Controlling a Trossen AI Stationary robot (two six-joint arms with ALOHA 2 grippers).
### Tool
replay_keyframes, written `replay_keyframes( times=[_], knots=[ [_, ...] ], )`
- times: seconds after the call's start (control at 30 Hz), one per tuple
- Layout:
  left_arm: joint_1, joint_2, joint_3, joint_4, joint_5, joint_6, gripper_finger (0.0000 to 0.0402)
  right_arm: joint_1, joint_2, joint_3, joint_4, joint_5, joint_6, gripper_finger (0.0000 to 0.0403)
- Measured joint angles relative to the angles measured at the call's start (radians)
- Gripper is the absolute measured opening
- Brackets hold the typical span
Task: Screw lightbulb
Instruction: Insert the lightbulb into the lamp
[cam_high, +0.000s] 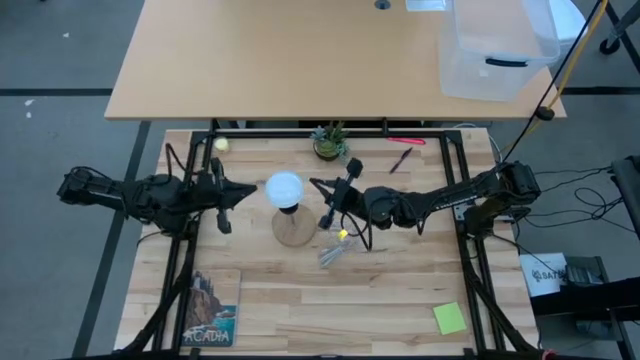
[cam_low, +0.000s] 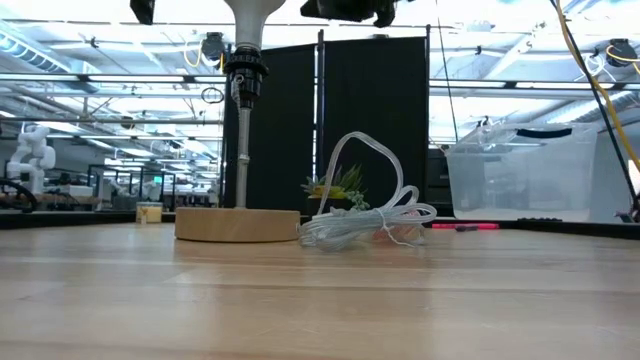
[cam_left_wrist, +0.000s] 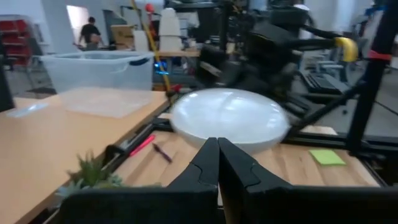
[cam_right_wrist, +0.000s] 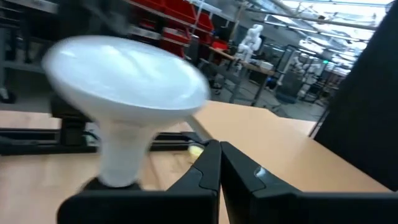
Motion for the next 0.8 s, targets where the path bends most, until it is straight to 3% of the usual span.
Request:
replay_keyframes(
  times=[0.47, 0.8],
  knots=[
    [-0.067, 0.158, 0.0, 0.175, -0.004, 0.045, 0.0, -0.034, -0.001, 0.105, -0.133, -0.091, -0.072, 0.0],
    [-0.064, 0.16, 0.0, 0.171, -0.048, 0.045, 0.0, 0.011, -0.004, 0.117, -0.181, -0.082, -0.068, 0.0]
  ],
)
